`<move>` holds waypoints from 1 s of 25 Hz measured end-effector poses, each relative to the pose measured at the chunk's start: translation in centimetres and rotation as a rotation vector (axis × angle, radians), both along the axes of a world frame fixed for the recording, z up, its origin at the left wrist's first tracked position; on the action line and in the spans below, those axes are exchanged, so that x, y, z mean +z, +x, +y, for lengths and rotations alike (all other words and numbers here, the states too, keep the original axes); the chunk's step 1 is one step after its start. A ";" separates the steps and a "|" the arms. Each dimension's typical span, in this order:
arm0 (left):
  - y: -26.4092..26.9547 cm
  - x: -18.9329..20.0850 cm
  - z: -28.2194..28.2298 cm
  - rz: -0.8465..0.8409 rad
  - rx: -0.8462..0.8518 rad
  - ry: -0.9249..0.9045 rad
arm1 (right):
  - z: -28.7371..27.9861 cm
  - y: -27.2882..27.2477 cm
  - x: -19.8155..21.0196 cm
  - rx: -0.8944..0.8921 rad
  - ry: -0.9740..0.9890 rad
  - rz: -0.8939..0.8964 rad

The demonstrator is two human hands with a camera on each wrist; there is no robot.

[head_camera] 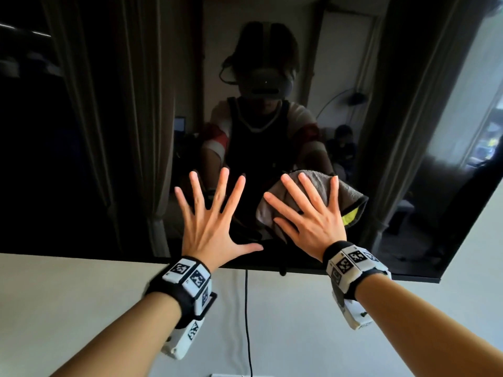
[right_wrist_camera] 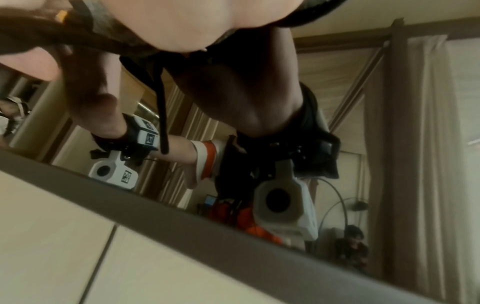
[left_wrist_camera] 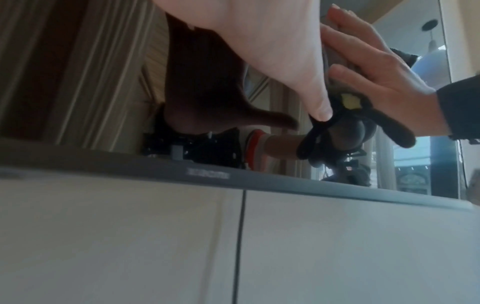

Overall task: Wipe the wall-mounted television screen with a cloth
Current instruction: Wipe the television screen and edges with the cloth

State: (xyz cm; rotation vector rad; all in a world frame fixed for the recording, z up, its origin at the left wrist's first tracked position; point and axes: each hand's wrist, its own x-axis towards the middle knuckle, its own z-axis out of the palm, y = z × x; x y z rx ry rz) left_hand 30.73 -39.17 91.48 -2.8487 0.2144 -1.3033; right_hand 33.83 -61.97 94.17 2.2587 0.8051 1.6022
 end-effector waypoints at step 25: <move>0.5 -0.8 -8.4 0.006 -0.056 0.058 | -11.4 0.5 -0.5 -0.097 0.130 0.005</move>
